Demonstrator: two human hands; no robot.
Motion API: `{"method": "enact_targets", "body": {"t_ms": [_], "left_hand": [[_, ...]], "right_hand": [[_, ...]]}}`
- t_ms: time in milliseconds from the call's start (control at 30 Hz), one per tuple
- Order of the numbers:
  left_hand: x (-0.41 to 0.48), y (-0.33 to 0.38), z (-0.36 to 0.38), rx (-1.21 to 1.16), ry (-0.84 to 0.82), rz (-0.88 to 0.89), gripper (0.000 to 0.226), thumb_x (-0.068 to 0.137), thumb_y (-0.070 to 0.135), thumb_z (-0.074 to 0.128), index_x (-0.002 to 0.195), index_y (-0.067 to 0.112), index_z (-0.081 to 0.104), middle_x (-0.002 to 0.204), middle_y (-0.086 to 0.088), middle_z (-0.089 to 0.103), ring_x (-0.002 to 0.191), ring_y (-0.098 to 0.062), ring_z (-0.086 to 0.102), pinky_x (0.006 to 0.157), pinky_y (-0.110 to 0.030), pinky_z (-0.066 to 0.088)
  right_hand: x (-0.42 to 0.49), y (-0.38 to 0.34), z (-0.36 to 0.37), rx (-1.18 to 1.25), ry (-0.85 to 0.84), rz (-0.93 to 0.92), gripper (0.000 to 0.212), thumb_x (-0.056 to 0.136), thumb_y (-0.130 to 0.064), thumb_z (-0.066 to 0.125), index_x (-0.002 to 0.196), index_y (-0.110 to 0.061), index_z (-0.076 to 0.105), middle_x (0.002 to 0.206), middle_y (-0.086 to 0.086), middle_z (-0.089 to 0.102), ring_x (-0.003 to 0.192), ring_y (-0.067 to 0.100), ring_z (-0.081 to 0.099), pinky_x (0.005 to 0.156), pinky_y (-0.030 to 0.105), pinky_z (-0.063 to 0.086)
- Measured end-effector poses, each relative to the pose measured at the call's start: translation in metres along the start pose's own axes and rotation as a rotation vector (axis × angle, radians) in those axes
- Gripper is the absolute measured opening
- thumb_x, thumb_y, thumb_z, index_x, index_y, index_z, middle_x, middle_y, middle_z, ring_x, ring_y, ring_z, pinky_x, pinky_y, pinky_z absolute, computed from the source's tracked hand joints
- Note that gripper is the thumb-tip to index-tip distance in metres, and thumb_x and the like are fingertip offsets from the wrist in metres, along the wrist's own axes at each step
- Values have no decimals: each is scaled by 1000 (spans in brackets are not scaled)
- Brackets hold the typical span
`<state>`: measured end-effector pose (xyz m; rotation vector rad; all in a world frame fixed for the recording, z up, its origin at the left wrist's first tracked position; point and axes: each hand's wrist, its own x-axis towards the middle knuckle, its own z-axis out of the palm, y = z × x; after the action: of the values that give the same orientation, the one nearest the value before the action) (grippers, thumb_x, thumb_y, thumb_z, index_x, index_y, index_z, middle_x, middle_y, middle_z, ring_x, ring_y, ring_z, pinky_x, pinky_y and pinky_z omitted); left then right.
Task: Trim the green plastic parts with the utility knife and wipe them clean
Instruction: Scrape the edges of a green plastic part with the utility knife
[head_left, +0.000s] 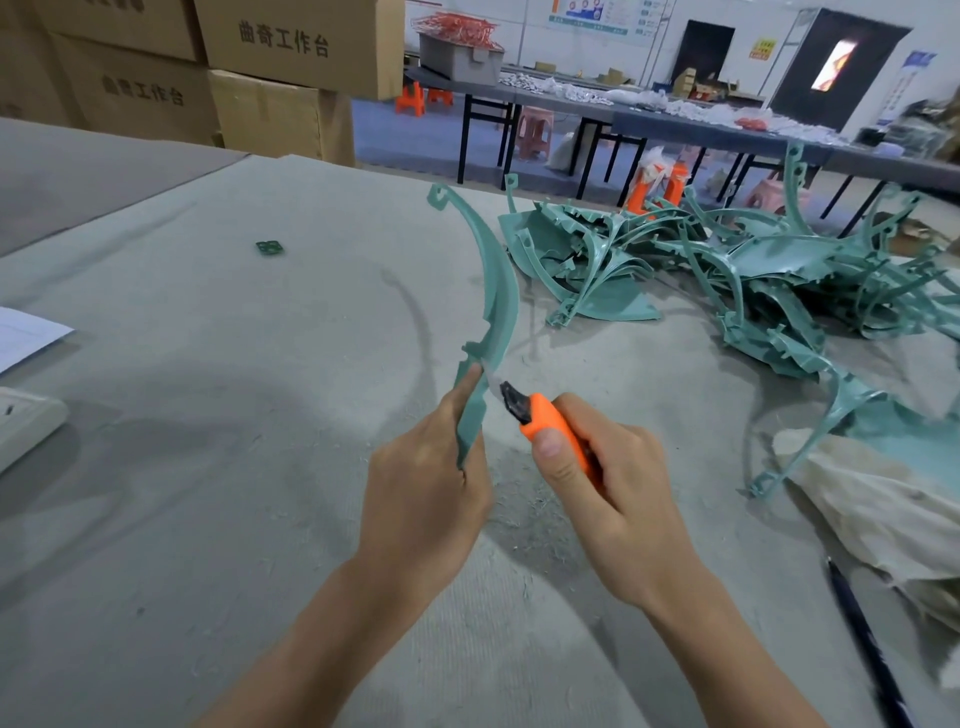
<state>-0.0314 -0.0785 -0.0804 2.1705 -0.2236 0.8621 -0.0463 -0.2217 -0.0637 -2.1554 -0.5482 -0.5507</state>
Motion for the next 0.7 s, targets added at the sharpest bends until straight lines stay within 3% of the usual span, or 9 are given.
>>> {"method": "enact_targets", "body": {"t_ms": [133, 233, 333, 467, 567, 700], "left_hand": [[-1, 1, 0, -24, 75, 83, 21, 89, 12, 49, 89, 1, 67, 49, 23, 16, 53, 0, 36, 56, 5, 26], [1, -1, 1, -11, 108, 133, 26, 90, 16, 45, 82, -1, 64, 52, 24, 12, 57, -3, 29, 53, -2, 26], [0, 1, 1, 9, 142, 186, 28, 89, 17, 45, 76, -2, 60, 54, 24, 8, 60, -6, 28, 54, 1, 24], [-3, 0, 4, 24, 155, 228, 29, 89, 16, 45, 72, -2, 59, 55, 21, 6, 60, -11, 30, 51, -10, 21], [-2, -3, 5, 17, 163, 218, 23, 89, 15, 45, 71, 5, 55, 54, 19, 7, 58, -5, 26, 52, -13, 18], [-1, -2, 4, 9, 168, 230, 20, 89, 15, 45, 70, 20, 43, 54, 18, 7, 59, -7, 25, 51, -11, 21]], "right_hand": [[1, -1, 0, -16, 32, 29, 44, 100, -50, 38, 69, -18, 37, 53, -8, 30, 46, 11, 32, 50, 19, 22], [0, -1, 4, -60, 30, 60, 45, 99, -55, 35, 71, -20, 36, 53, -7, 31, 48, 14, 33, 49, 24, 24], [4, 2, 3, -83, 53, 104, 46, 98, -58, 34, 71, -21, 36, 53, -6, 32, 49, 16, 34, 50, 31, 27], [5, 6, -3, -67, 61, 118, 47, 98, -56, 36, 72, -17, 38, 53, -6, 32, 48, 14, 33, 50, 34, 28], [-1, 4, -2, -49, 19, 46, 46, 99, -53, 36, 71, -17, 38, 54, -2, 33, 47, 16, 34, 49, 31, 26], [0, 3, 1, -58, 15, 62, 48, 99, -55, 35, 71, -16, 38, 54, 0, 34, 48, 18, 34, 49, 33, 27]]}}
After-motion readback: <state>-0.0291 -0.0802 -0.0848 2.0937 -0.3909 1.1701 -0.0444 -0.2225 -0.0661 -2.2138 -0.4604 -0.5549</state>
